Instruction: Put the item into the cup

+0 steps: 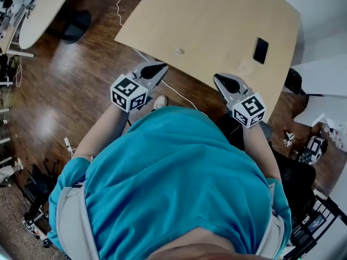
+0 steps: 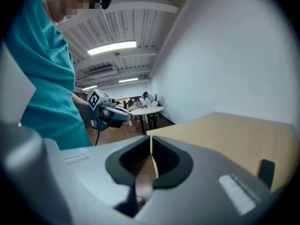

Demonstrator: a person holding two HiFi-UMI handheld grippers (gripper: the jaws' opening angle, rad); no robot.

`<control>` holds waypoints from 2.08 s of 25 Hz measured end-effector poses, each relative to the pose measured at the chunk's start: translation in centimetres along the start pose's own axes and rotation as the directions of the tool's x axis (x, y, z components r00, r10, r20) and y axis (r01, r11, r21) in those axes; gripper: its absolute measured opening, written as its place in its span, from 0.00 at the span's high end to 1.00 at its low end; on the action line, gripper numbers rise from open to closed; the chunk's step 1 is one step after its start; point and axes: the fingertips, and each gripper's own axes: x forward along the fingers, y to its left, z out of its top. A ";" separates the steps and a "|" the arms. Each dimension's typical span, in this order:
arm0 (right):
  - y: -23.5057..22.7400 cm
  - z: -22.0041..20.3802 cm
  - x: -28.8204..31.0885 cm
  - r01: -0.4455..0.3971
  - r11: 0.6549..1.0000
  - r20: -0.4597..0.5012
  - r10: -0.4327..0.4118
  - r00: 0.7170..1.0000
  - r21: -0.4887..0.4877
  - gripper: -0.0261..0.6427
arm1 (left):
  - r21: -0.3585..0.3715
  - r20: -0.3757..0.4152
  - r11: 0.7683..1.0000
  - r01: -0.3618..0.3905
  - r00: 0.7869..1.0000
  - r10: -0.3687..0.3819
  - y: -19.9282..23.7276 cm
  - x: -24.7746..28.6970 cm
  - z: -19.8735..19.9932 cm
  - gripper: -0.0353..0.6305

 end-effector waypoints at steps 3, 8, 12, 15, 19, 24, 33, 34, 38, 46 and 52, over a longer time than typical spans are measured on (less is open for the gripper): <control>-1.0 0.0 3.7 -0.029 1.000 -0.042 0.029 0.999 0.003 0.92 | -0.011 -0.017 1.000 0.001 1.000 -0.001 2.9 0.6 -0.7 0.94; -2.6 -2.1 10.8 -0.053 0.998 -0.165 0.047 0.985 -0.031 0.89 | -0.015 -0.079 1.000 0.021 0.997 -0.022 7.1 1.7 -3.3 0.94; -4.5 -5.0 16.1 -0.082 0.993 -0.286 0.054 0.957 -0.084 0.87 | -0.026 -0.120 0.999 0.027 0.992 -0.029 9.4 2.1 -5.1 0.94; -5.4 -7.9 19.3 -0.119 0.986 -0.377 0.068 0.924 -0.114 0.82 | -0.033 -0.154 0.999 0.023 0.988 -0.028 10.3 2.2 -6.5 0.94; -5.8 -11.2 22.4 -0.148 0.976 -0.483 0.053 0.874 -0.162 0.79 | -0.043 -0.177 0.999 0.015 0.984 -0.023 11.9 2.2 -7.7 0.94; -6.1 -14.5 24.2 -0.155 0.962 -0.574 -0.002 0.819 -0.225 0.80 | -0.084 -0.194 0.996 -0.009 0.981 -0.008 13.1 2.0 -9.1 0.94; -6.9 -15.6 25.2 -0.107 0.952 -0.601 -0.091 0.794 -0.287 0.91 | -0.107 -0.215 0.994 -0.021 0.977 -0.003 13.5 1.1 -10.3 0.94; -6.9 -15.5 25.2 -0.104 0.951 -0.595 -0.094 0.798 -0.290 0.93 | -0.104 -0.216 0.994 -0.019 0.976 -0.004 13.5 1.0 -10.3 0.94; -6.7 -14.3 24.7 -0.084 0.954 -0.561 -0.097 0.822 -0.288 0.94 | -0.090 -0.213 0.996 -0.008 0.977 -0.011 13.4 1.1 -9.5 0.94; -7.4 -8.7 19.3 0.044 0.965 -0.440 -0.158 0.884 -0.257 0.94 | -0.042 -0.166 0.997 0.062 0.984 -0.068 10.5 3.9 -4.7 0.94; -9.4 -4.7 12.7 0.185 0.956 -0.333 -0.254 0.908 -0.226 0.94 | 0.040 -0.145 0.985 0.168 0.976 -0.160 6.0 8.6 -0.7 0.94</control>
